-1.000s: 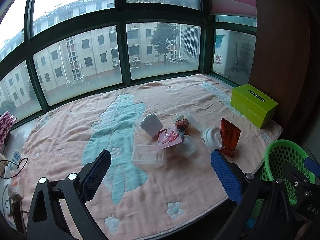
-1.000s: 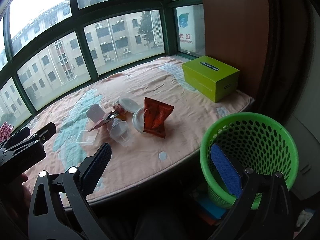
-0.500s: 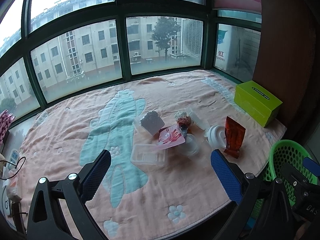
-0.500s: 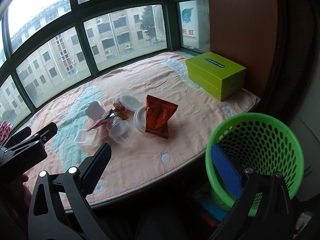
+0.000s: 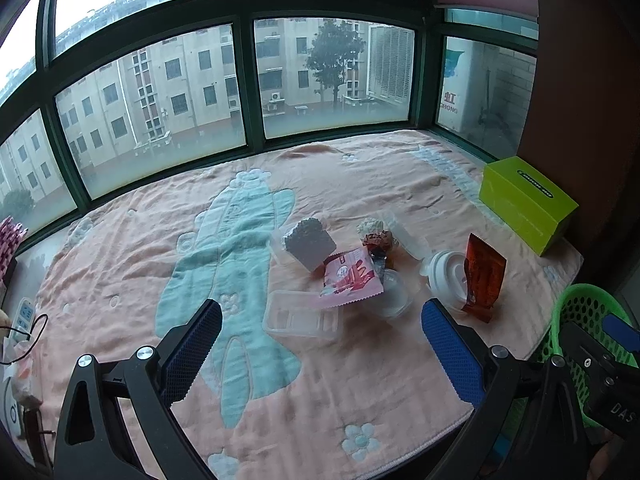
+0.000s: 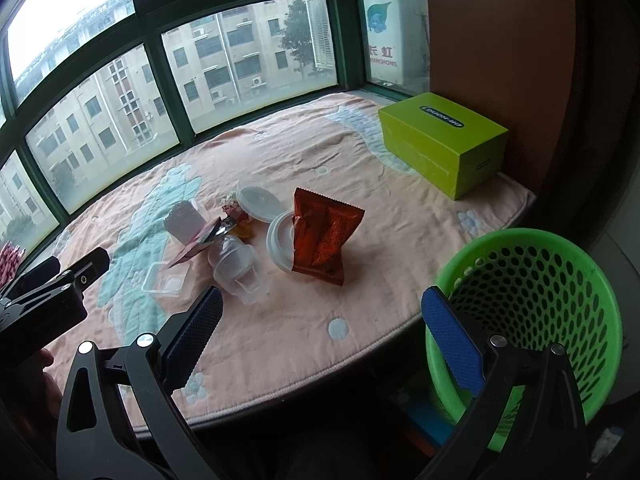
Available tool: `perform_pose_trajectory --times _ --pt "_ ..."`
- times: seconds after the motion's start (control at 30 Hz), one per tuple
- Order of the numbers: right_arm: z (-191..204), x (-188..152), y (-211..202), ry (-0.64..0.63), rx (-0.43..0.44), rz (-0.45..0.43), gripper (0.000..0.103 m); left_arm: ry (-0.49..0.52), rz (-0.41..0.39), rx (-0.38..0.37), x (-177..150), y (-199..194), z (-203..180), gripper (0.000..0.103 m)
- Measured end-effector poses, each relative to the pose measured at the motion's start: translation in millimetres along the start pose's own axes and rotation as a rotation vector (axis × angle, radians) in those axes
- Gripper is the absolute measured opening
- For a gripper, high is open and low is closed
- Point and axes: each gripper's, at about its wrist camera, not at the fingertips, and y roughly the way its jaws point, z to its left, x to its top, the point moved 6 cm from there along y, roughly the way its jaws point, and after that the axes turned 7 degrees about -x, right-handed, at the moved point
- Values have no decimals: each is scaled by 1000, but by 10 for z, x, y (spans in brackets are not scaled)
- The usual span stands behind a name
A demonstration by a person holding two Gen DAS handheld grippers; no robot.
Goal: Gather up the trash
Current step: 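Reach the right tool to the red snack bag and close on it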
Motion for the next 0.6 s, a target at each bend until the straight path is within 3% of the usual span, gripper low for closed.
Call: perform_pose_trajectory --times 0.37,0.6 --pt "-30 137 342 23 12 46 98 -16 32 4 103 244 105 97" --pt "-23 205 737 61 36 126 98 -31 59 15 106 401 243 97"
